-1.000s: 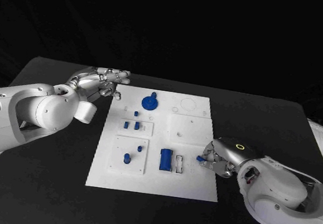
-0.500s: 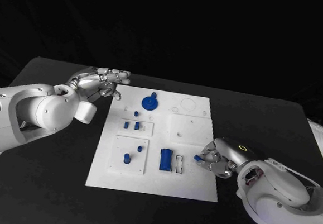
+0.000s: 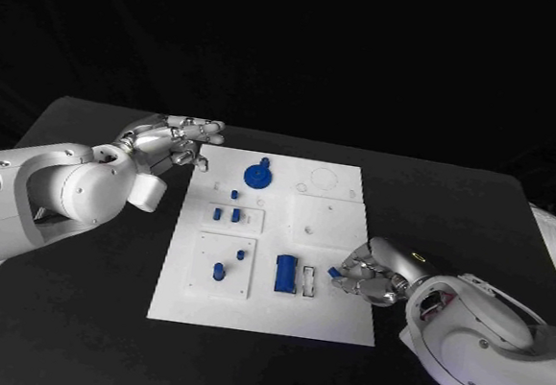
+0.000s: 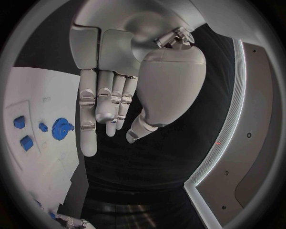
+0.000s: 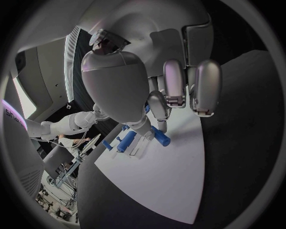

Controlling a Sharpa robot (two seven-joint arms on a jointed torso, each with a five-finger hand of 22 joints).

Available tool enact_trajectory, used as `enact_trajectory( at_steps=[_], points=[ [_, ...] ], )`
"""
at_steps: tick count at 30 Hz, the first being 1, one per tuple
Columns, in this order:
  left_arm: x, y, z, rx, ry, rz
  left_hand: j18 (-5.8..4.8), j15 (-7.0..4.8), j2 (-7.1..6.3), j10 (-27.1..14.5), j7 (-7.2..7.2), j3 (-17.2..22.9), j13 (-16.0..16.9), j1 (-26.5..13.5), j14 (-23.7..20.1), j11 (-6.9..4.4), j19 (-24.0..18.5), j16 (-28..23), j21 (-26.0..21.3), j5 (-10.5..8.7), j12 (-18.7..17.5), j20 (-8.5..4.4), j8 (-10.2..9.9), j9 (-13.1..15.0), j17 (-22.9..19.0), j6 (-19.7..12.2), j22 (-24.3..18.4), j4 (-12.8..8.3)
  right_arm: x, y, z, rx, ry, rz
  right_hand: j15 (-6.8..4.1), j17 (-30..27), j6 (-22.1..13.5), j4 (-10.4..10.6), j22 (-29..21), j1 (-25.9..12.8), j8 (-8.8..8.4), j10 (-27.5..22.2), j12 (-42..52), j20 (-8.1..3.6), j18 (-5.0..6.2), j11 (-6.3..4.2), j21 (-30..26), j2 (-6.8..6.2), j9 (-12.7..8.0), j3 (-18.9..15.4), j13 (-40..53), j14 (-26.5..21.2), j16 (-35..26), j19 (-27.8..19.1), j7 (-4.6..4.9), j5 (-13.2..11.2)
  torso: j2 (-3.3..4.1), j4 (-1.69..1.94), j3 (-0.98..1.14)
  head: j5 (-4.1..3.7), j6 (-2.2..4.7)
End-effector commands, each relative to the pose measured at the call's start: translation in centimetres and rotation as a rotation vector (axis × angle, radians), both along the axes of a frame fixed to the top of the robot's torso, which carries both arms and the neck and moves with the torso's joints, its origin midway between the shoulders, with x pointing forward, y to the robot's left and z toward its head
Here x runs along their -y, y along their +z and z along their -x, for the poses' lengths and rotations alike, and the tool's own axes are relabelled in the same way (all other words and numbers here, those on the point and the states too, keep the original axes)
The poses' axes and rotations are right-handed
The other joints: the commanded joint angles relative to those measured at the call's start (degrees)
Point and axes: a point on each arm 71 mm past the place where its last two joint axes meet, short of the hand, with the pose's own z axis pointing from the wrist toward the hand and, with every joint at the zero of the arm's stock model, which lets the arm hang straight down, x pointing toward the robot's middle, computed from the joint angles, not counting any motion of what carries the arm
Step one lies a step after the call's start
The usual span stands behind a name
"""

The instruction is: Assemble the parts on the task board

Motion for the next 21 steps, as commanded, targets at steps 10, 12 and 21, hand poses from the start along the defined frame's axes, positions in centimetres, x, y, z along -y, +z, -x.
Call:
enact_trajectory(
  at_steps=[10,12,21],
  points=[
    [0.4,0.1,0.1,0.007,-0.024,0.010,1.05,0.04,0.62,-0.59,0.03,-0.34,0.07,0.10,-0.65,0.07,-0.18,-0.52,-0.36,0.27,0.44,0.37,0.23,0.02,-0.32,-0.30,-0.13,0.10,-1.4,-0.5,0.4,-0.136,-0.057,-0.112,-0.53,11.70,2.21,1.90,0.68,-4.17,0.97,2.74,0.36,-0.34,-0.80,-1.98,0.72,-0.28,0.90,-0.27,0.54,5.06,0.69,0.42,-1.03,3.35,-0.02,0.01,-0.02,0.10,-0.19],
    [0.4,0.1,0.1,0.007,-0.024,0.010,1.05,0.04,0.62,-0.59,0.03,-0.34,0.07,0.10,-0.65,0.07,-0.18,-0.52,-0.36,0.27,0.44,0.37,0.23,0.02,-0.32,-0.30,-0.13,0.10,-1.5,-0.6,0.4,-0.140,-0.057,-0.114,-0.57,11.73,2.32,2.05,0.70,-4.44,1.04,2.77,0.32,-0.37,-0.81,-2.03,0.73,-0.28,0.99,-0.32,0.52,5.07,0.71,0.43,-1.08,3.50,-0.02,-0.01,-0.01,0.12,-0.17],
    [0.4,0.1,0.2,0.006,-0.025,0.010,1.05,0.04,0.62,-0.59,0.03,-0.34,0.07,0.10,-0.65,0.07,-0.18,-0.52,-0.36,0.27,0.44,0.37,0.23,0.02,-0.32,-0.30,-0.13,0.10,-2.1,-0.8,0.1,-0.155,-0.061,-0.128,-0.65,11.71,2.60,2.21,0.75,-4.82,1.27,2.81,0.29,-0.44,-0.81,-2.14,0.77,-0.40,1.19,-0.43,0.54,5.06,0.70,0.45,-1.24,3.71,-0.01,-0.02,0.01,0.07,-0.19]
  ],
)
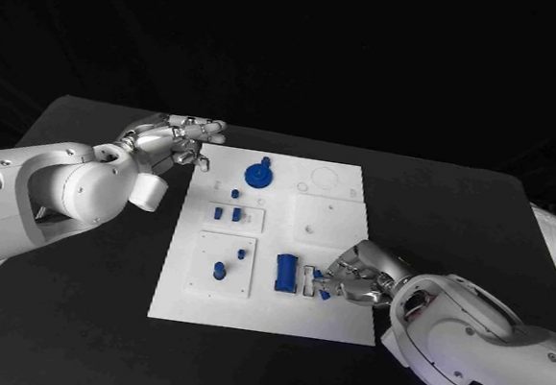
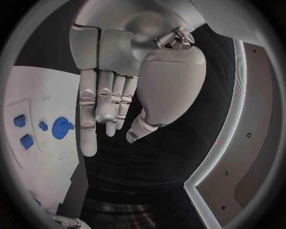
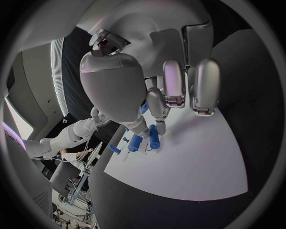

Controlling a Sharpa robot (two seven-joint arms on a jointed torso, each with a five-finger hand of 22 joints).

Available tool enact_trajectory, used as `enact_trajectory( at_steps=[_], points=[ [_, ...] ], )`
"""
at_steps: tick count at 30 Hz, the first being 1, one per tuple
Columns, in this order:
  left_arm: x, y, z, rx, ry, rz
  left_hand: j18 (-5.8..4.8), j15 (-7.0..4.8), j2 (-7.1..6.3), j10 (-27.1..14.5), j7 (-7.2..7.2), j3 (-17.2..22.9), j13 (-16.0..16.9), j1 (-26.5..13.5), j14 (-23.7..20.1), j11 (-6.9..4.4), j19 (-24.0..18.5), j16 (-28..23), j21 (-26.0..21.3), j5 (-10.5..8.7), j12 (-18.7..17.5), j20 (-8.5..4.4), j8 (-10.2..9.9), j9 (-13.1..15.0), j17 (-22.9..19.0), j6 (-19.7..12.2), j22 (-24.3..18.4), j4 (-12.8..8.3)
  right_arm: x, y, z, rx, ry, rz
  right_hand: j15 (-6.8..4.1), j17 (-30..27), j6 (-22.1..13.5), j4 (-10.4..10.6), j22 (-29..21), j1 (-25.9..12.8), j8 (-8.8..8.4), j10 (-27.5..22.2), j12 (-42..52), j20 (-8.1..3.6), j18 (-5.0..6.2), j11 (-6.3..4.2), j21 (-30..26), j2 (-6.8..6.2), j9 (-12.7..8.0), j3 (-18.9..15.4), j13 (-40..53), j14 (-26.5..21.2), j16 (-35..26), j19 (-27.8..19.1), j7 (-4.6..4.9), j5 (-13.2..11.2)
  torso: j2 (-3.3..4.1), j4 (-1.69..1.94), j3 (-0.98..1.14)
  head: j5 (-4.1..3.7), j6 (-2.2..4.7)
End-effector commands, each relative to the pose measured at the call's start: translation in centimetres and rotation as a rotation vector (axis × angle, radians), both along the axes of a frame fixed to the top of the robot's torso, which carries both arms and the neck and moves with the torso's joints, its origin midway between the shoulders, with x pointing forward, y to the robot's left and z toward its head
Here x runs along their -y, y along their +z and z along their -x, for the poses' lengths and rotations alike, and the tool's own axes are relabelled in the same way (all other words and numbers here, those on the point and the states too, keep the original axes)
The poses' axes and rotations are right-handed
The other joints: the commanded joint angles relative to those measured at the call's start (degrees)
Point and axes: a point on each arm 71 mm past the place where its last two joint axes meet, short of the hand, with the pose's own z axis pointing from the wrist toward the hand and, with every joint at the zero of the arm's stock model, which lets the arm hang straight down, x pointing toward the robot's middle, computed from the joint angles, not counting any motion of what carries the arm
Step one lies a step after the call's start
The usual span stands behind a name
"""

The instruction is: Assemble the parts on the task board

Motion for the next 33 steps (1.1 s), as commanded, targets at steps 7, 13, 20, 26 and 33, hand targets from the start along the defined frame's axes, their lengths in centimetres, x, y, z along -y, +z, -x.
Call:
enact_trajectory(
  at_steps=[7,13,20,26,33],
  points=[
    [0.42,0.13,0.14,0.009,-0.029,0.007,1.06,0.06,0.86,-0.52,0.04,-0.28,0.09,0.20,-0.35,-0.13,-0.25,-0.22,-0.43,0.31,0.31,0.38,0.29,0.03,-0.17,-0.34,-0.09,0.11,-0.44,-0.21,-0.30,-0.017,-0.014,-0.013,-0.53,11.79,1.01,0.42,0.08,-0.79,0.42,0.94,0.04,-0.29,-0.81,-0.75,0.32,-0.06,0.18,0.03,-0.04,5.27,0.31,0.25,-0.37,0.36,0.01,0.20,-0.05,0.06,-0.05],
    [0.42,0.14,0.17,0.009,-0.030,0.006,1.06,0.06,0.86,-0.52,0.04,-0.28,0.09,0.20,-0.35,-0.13,-0.25,-0.22,-0.43,0.31,0.31,0.38,0.29,0.03,-0.17,-0.34,-0.09,0.11,-0.63,-0.21,-0.49,-0.010,-0.012,-0.010,-0.56,11.82,1.10,0.48,0.13,-0.90,0.51,0.98,0.10,-0.31,-0.82,-0.78,0.35,-0.06,0.25,0.01,0.01,5.28,0.33,0.26,-0.41,0.37,0.04,0.12,-0.05,0.08,-0.08],
    [0.44,0.16,0.21,0.009,-0.032,0.006,1.06,0.06,0.86,-0.52,0.04,-0.28,0.09,0.20,-0.35,-0.13,-0.25,-0.22,-0.43,0.31,0.31,0.38,0.29,0.03,-0.17,-0.34,-0.09,0.11,-0.83,-0.32,-0.72,-0.011,-0.007,-0.005,-0.58,11.86,1.16,0.53,0.13,-0.99,0.57,0.99,0.12,-0.33,-0.82,-0.80,0.35,-0.08,0.30,-0.02,0.03,5.29,0.37,0.26,-0.43,0.36,0.02,0.14,-0.03,0.28,-0.17],
    [0.42,0.18,0.24,0.010,-0.031,0.005,1.06,0.06,0.86,-0.52,0.04,-0.28,0.09,0.20,-0.35,-0.13,-0.25,-0.22,-0.43,0.31,0.31,0.38,0.29,0.03,-0.17,-0.34,-0.09,0.11,-0.93,-0.49,-0.89,-0.021,0.002,0.003,-0.63,11.88,1.23,0.84,0.23,-1.52,0.73,1.03,0.12,-0.39,-0.84,-0.85,0.41,-0.17,0.47,-0.23,0.06,5.29,0.37,0.28,-0.47,0.20,0.04,0.09,-0.02,0.35,-0.18],
    [0.50,0.20,0.29,0.010,-0.033,0.006,1.06,0.06,0.86,-0.52,0.04,-0.28,0.09,0.20,-0.35,-0.13,-0.25,-0.22,-0.43,0.31,0.31,0.38,0.29,0.03,-0.17,-0.34,-0.09,0.11,-1.04,-0.68,-0.96,-0.041,0.017,0.014,-0.68,11.91,1.22,1.35,0.25,-2.31,0.95,1.09,0.11,-0.45,-0.84,-0.89,0.41,-0.22,0.74,-0.59,0.11,5.30,0.40,0.27,-0.51,-0.50,0.01,0.06,0.01,0.50,-0.29]
  ],
)
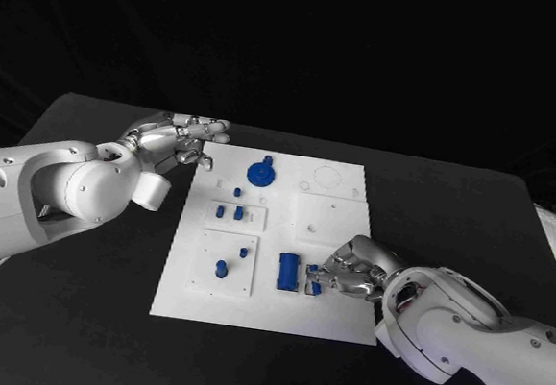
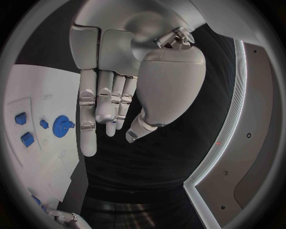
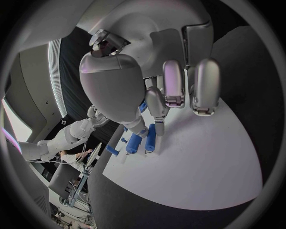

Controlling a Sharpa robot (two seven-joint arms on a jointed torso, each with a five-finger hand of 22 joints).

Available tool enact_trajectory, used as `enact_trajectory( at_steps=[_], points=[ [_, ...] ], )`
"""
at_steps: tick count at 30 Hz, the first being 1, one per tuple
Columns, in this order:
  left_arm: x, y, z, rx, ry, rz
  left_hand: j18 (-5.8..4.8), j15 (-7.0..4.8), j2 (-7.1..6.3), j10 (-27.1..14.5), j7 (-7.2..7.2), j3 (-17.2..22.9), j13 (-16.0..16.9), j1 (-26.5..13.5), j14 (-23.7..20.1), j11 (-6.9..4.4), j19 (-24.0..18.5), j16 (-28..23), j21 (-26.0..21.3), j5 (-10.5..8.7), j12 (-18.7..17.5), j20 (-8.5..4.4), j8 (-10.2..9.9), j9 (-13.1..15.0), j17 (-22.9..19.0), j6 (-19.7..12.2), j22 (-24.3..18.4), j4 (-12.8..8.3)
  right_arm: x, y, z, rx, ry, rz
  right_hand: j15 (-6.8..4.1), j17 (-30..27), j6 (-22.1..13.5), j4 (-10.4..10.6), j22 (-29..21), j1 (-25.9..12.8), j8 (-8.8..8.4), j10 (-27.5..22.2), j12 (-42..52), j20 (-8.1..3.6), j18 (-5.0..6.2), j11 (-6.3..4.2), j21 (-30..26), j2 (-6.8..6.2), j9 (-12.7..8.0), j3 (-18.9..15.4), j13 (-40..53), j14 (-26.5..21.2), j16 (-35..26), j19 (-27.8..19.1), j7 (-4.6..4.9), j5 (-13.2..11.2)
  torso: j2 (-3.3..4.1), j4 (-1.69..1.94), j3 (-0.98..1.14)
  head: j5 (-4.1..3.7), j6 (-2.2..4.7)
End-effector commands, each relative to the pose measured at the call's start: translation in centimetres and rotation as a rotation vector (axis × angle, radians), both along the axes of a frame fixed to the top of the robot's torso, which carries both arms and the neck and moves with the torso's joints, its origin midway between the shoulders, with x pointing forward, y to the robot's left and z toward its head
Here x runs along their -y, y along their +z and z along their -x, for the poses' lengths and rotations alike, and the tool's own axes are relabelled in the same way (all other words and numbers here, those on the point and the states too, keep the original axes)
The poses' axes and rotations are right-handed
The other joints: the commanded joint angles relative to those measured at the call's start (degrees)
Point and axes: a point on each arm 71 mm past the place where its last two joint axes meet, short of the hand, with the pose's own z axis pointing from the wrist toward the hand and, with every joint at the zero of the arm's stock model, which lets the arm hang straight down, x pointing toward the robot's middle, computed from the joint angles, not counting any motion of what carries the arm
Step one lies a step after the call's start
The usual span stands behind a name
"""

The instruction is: Assemble the parts on the task board

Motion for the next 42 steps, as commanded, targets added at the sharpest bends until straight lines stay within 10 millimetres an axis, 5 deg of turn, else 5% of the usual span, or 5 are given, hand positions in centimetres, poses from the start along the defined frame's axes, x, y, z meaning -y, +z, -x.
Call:
enact_trajectory(
  at_steps=[1,19,28,42],
  points=[
    [0.26,0.14,0.10,0.010,-0.022,0.006,1.06,0.06,0.56,-0.31,0.04,-0.28,0.06,-0.10,-0.35,0.07,-0.04,-0.22,-0.22,0.31,0.31,0.18,0.29,0.03,-0.05,-0.34,-0.05,0.11,-0.12,-0.26,0.10,-0.026,0.023,0.018,-0.28,11.92,0.18,0.57,0.11,-0.79,0.08,0.48,0.12,-0.47,-0.85,-0.27,0.21,-0.09,0.01,-0.09,0.07,5.30,0.19,0.29,0.14,-0.44,-0.03,-0.05,0.05,0.10,-0.08],
    [0.28,0.14,0.12,0.010,-0.023,0.006,1.06,0.06,0.56,-0.31,0.04,-0.28,0.06,-0.10,-0.35,0.07,-0.04,-0.22,-0.22,0.31,0.31,0.18,0.29,0.03,-0.05,-0.34,-0.05,0.11,-0.16,-0.31,0.05,-0.027,0.032,0.028,-0.19,11.88,-0.06,2.90,0.13,-4.30,0.93,0.61,0.16,-0.45,-0.86,-0.15,0.17,-1.67,1.04,-4.30,0.35,5.28,0.14,0.23,0.25,-3.24,-0.02,-0.07,0.05,0.04,-0.04],
    [0.25,0.14,0.11,0.010,-0.022,0.006,1.06,0.06,0.56,-0.31,0.04,-0.28,0.06,-0.10,-0.35,0.07,-0.04,-0.22,-0.22,0.31,0.31,0.18,0.29,0.03,-0.05,-0.34,-0.05,0.11,-0.11,-0.26,0.04,-0.021,0.030,0.026,-0.24,11.83,-0.58,6.45,0.04,-6.17,1.58,0.58,0.13,-0.45,-0.82,-0.20,0.03,-1.66,1.95,-10.74,0.64,5.27,0.08,0.16,0.13,-10.96,-0.03,-0.09,0.07,-0.04,-0.12],
    [0.18,0.10,0.03,0.010,-0.020,0.005,1.06,0.06,0.56,-0.31,0.04,-0.28,0.06,-0.10,-0.35,0.07,-0.04,-0.22,-0.22,0.31,0.31,0.18,0.29,0.03,-0.05,-0.34,-0.05,0.11,0.81,0.26,-0.05,0.035,0.033,-0.038,-0.12,11.27,-1.50,5.31,-0.88,-1.80,1.67,0.34,-0.18,-0.39,-0.64,-0.04,-0.63,-0.47,2.39,-12.80,0.68,5.14,-0.39,-0.20,0.37,-10.82,-0.10,-0.16,0.13,-0.16,0.02]
  ],
)
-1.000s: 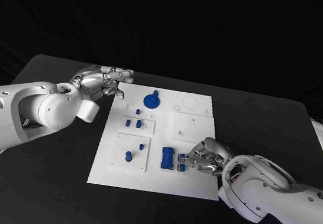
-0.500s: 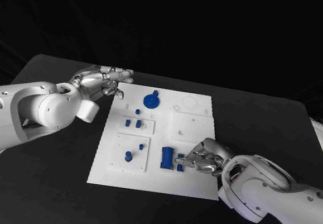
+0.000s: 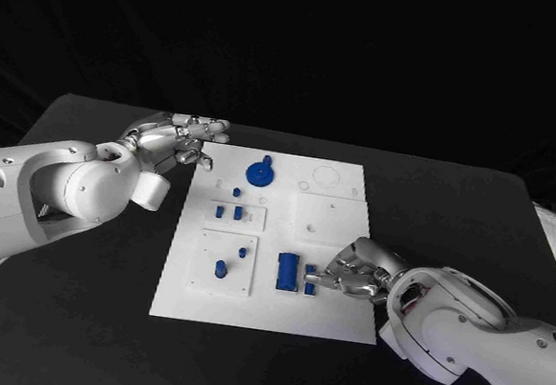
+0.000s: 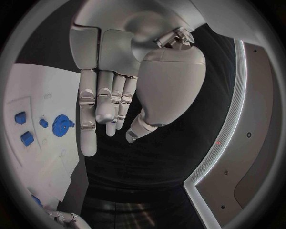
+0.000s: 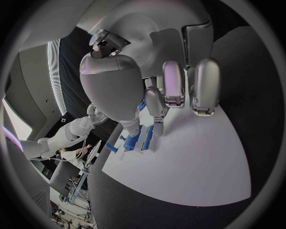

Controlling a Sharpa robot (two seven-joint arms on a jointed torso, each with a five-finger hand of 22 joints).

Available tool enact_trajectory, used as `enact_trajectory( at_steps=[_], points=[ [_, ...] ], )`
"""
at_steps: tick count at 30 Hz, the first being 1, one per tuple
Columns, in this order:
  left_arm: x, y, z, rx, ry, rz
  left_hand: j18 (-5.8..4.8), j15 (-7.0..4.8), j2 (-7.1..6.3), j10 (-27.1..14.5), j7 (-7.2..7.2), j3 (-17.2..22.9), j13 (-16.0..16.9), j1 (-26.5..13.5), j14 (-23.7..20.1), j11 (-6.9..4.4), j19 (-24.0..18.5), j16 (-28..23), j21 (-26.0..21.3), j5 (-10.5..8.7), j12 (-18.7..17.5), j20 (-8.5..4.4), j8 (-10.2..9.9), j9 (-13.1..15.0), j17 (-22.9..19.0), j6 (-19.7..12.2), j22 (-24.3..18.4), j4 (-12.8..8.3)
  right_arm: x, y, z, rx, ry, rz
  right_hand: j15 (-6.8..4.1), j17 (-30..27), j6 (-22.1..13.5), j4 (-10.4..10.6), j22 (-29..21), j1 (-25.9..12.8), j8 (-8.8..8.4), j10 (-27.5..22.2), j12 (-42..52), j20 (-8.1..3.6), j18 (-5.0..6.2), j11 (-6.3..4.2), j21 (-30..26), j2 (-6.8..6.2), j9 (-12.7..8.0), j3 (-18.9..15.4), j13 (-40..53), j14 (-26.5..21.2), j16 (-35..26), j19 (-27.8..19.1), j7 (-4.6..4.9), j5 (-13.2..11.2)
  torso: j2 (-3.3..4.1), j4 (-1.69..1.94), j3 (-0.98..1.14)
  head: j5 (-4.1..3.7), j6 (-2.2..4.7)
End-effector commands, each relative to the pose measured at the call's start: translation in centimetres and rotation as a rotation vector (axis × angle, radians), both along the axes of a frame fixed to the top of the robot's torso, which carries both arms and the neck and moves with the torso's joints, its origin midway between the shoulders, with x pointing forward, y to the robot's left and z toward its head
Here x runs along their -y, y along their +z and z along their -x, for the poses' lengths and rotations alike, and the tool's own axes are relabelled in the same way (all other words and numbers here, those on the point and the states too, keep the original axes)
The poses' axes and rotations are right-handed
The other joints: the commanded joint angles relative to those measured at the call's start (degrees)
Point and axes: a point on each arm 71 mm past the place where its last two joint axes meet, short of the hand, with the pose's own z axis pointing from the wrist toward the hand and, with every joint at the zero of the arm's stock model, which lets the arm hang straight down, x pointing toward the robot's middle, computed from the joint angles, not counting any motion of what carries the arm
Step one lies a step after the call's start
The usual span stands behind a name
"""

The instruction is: Assemble the parts on the task board

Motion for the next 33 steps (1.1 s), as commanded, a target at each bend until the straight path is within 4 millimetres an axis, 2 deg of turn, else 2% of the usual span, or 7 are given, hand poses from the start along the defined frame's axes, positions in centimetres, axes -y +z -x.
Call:
enact_trajectory(
  at_steps=[1,7,10,16,20,26,33],
  points=[
    [0.2,0.1,0.0,0.010,-0.019,0.007,1.05,0.06,0.56,-0.31,0.04,-0.28,0.08,-0.10,-0.35,0.07,-0.04,-0.22,-0.23,0.31,0.31,0.18,0.29,0.03,-0.06,-0.34,-0.06,0.10,0.2,0.5,-0.2,0.054,0.010,-0.086,0.02,11.00,-1.74,-0.08,-0.95,1.08,-0.39,-0.21,-0.63,-0.29,-0.56,0.50,-0.86,0.65,-0.17,-0.59,0.02,5.09,-0.60,-0.38,0.43,0.52,-0.09,0.00,-0.03,-0.19,0.13],
    [0.0,0.0,-0.2,0.012,-0.011,0.004,1.06,0.08,0.68,-0.47,0.06,-0.30,0.09,-0.08,-0.46,0.10,-0.09,-0.28,-0.30,0.31,0.46,0.20,0.36,0.03,-0.23,-0.40,-0.11,0.13,1.8,1.4,-1.7,0.015,-0.083,-0.348,1.62,6.60,-7.21,-0.59,-8.07,3.55,-4.09,-4.84,-10.89,1.03,0.71,2.44,-5.81,2.02,-1.64,-2.18,-5.91,3.94,-4.46,-3.01,2.70,3.52,-0.46,-0.20,-0.05,-0.51,0.54],
    [-0.1,-0.4,-0.6,0.011,-0.002,0.002,1.05,0.09,0.76,-0.54,-0.09,-0.40,0.11,-0.20,-0.79,0.05,-0.24,-0.57,-0.42,0.26,0.64,0.23,0.59,0.08,-0.81,-0.17,-0.17,0.22,2.9,2.4,-3.3,0.008,-0.128,-0.563,2.40,-1.64,-8.86,-2.39,-19.58,6.84,-5.46,-11.49,-25.48,1.91,2.79,3.40,-14.45,3.21,-2.53,-2.55,-15.07,1.46,-12.46,-7.39,3.68,4.41,-1.07,-0.06,-0.16,-0.66,0.99],
    [-0.2,-1.6,-1.4,0.001,0.032,0.018,0.94,0.42,0.96,-1.49,-0.81,-0.96,-0.03,-0.44,-11.56,-0.12,-5.82,-10.52,-4.18,-0.22,1.34,0.60,1.46,0.08,-14.64,0.47,-1.98,0.31,4.7,3.5,-7.2,0.057,-0.180,-0.799,5.07,-32.00,-10.74,-5.53,-42.51,12.53,-7.60,-21.65,-45.41,4.12,5.63,6.07,-37.31,5.32,-4.16,-1.60,-30.97,-12.00,-48.99,-18.97,5.95,2.66,-2.70,-0.40,-0.45,-0.88,2.32],
    [0.0,-2.6,-2.0,-0.003,0.059,0.035,0.60,1.75,1.21,-2.98,-0.57,-1.92,-0.90,-0.69,-18.71,0.69,-13.16,-20.14,-9.92,-0.77,0.63,1.93,1.26,-0.06,-19.73,-0.01,-5.24,0.56,5.6,3.4,-9.9,0.089,-0.200,-0.888,7.67,-41.06,-11.08,-7.10,-50.50,15.08,-9.56,-21.89,-55.39,7.06,5.77,7.51,-49.67,5.73,-5.92,-1.10,-43.73,-17.56,-64.14,-23.57,7.35,1.61,-4.15,-0.89,-0.82,-1.01,4.85],
    [0.5,-3.7,-3.1,0.010,0.126,0.057,-0.09,5.36,1.99,-4.17,-0.47,-4.10,-3.50,-0.57,-23.91,2.38,-24.51,-39.23,-20.62,-1.27,-2.28,5.63,0.10,-0.07,-29.29,-0.69,-12.72,0.93,6.1,2.9,-13.3,0.139,-0.230,-0.976,11.43,-53.05,-11.82,-10.10,-59.86,16.30,-10.56,-22.43,-61.76,11.66,5.87,10.22,-63.77,6.58,-8.99,-0.97,-56.53,-23.11,-78.52,-28.12,6.97,0.87,-5.46,-1.27,-0.95,-1.03,8.67],
    [1.6,-4.9,-3.9,0.022,0.170,0.058,1.21,7.95,3.35,-4.98,-1.12,-6.59,-4.22,0.21,-24.62,4.15,-30.54,-51.68,-26.78,-1.03,-7.05,9.29,-1.77,-0.08,-35.96,0.01,-18.74,0.70,6.6,2.4,-15.4,0.177,-0.261,-1.013,12.18,-64.44,-11.33,-14.60,-65.42,14.10,-10.61,-21.19,-62.27,12.35,5.83,10.52,-71.26,8.39,-13.04,-1.54,-67.72,-20.78,-83.65,-24.61,7.35,1.43,-6.50,-1.20,-0.64,-0.89,10.27]
  ],
)
